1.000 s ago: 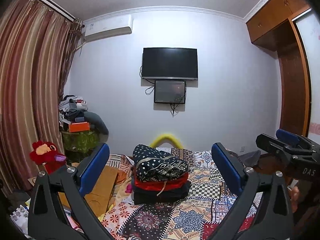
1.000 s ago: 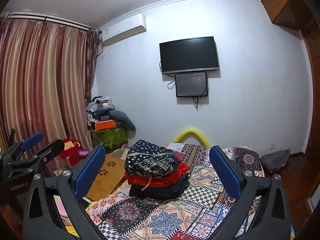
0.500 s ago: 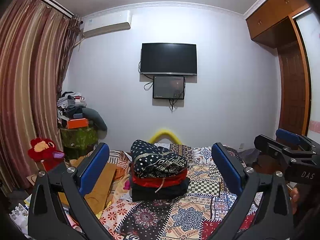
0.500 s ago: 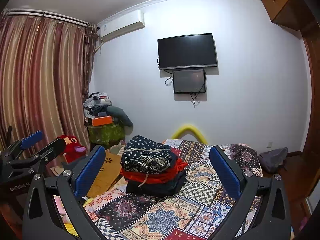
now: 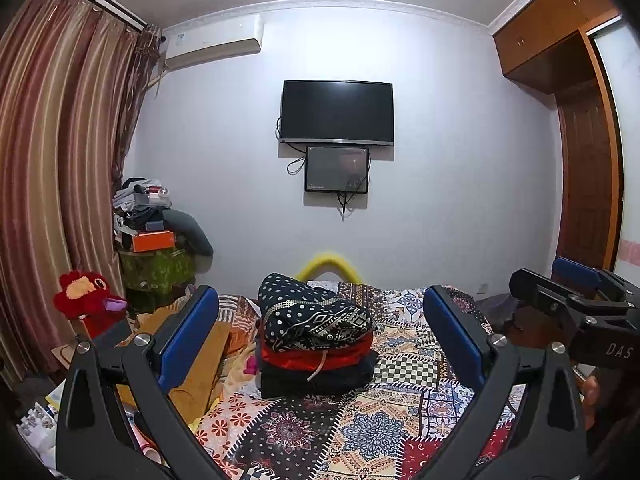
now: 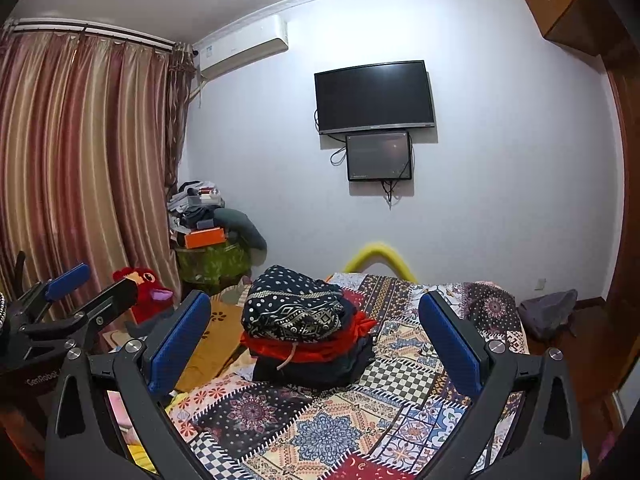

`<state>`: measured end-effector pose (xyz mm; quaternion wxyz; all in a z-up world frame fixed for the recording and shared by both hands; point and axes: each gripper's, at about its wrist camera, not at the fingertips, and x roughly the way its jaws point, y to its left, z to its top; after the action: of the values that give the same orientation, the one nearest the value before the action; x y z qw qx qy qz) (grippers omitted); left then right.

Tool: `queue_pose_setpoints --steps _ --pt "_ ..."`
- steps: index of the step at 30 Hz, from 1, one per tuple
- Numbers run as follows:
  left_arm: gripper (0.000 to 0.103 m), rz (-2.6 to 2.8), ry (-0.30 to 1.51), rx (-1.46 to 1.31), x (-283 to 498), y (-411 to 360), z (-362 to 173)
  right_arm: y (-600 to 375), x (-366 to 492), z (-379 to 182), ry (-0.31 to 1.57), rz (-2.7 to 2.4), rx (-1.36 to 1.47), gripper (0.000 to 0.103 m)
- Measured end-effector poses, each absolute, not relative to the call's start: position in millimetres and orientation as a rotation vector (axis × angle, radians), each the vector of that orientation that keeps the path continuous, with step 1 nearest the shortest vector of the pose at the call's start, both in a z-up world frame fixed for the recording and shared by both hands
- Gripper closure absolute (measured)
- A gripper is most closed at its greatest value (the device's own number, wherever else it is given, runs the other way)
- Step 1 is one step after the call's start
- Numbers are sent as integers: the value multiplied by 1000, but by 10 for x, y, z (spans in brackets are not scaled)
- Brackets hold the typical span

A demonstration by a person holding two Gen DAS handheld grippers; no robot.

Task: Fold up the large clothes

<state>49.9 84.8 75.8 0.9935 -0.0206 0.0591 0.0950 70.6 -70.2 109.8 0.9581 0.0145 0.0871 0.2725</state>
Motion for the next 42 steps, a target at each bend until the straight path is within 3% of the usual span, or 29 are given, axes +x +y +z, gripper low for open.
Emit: queue_pose_setpoints --steps 42 --pt "0 126 155 -75 573 806 724 -752 737 1090 186 521 32 0"
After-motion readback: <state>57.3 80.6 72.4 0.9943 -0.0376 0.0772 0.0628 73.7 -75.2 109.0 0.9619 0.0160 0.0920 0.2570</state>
